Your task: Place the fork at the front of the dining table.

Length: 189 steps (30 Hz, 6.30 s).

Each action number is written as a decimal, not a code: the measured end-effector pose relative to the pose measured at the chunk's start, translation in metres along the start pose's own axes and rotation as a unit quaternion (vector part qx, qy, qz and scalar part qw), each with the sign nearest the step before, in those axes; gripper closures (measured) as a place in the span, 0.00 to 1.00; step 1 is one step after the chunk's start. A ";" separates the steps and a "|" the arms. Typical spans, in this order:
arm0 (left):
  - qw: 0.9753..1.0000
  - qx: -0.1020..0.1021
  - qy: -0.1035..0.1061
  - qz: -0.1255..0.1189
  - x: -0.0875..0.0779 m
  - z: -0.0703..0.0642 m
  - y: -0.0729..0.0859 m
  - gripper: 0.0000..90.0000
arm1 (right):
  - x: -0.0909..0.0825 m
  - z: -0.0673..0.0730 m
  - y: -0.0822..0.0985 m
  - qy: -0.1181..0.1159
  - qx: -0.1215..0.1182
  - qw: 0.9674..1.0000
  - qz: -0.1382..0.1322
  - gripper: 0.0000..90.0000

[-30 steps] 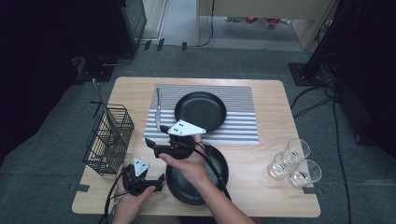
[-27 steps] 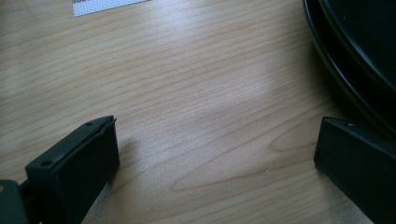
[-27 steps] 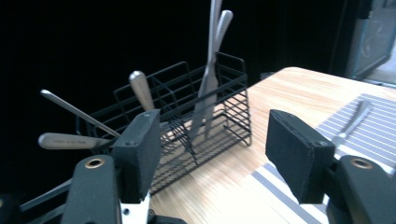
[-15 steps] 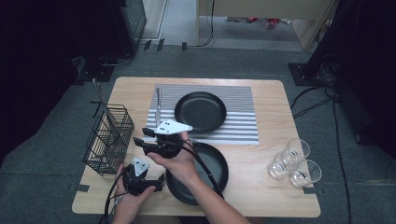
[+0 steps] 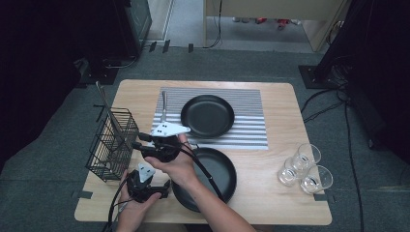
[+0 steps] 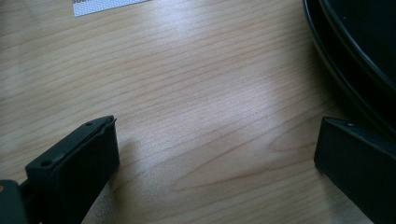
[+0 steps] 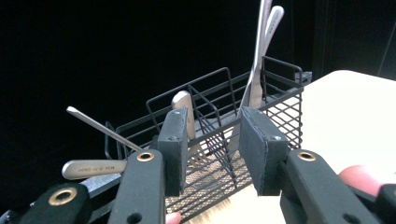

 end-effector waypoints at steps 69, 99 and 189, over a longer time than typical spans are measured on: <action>1.000 0.000 0.001 0.000 0.000 0.000 0.000 0.00 | -0.030 0.011 -0.053 -0.041 0.017 0.996 -0.075 0.99; 1.000 -0.001 0.000 -0.002 0.001 0.000 -0.001 0.00 | -0.071 0.004 -0.065 -0.050 0.023 0.993 -0.107 0.99; 0.983 0.000 0.017 -0.182 -0.024 -0.050 -0.089 0.59 | -0.148 -0.051 -0.042 0.052 0.063 0.987 -0.136 0.99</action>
Point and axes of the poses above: each handheld gripper's, and its own axes: x roughly forward along the jaws, y roughly out of its underside, z roughly to its left, the point moved 9 cm from there along x, roughly forward along the jaws, and after that the axes turned 4 degrees about x, right-handed, at the moved point
